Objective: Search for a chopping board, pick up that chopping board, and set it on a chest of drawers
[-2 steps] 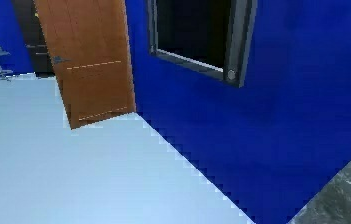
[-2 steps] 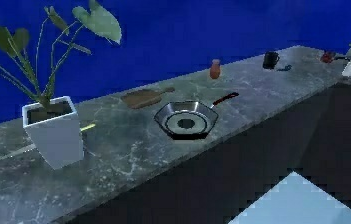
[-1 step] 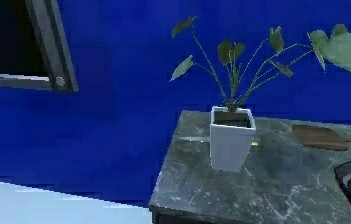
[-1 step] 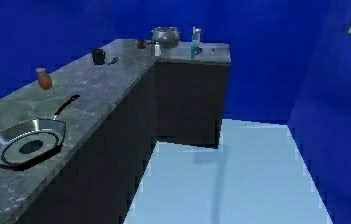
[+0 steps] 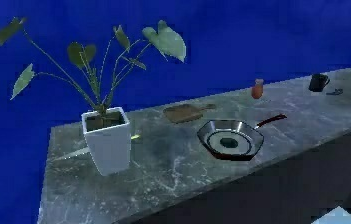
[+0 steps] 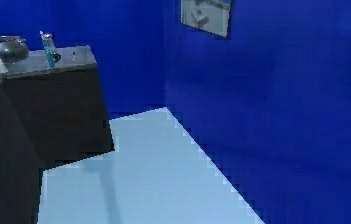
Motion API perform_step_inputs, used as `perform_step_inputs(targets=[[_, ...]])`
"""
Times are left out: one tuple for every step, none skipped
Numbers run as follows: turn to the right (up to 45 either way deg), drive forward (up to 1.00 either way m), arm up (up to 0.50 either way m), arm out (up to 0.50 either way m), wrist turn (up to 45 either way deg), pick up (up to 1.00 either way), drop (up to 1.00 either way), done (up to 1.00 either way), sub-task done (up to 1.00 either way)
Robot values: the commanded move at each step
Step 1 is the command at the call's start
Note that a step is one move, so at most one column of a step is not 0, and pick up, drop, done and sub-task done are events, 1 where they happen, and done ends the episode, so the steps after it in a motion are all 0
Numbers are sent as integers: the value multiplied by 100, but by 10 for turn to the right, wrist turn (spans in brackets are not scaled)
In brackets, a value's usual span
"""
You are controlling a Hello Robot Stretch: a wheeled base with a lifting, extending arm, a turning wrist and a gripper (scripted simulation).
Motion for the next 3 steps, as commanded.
perform_step_inputs(targets=[[0,20,0,0,0,0,0,0,0],[-450,0,0,0,0,0,0,0,0],[-330,0,0,0,0,0,0,0,0]])
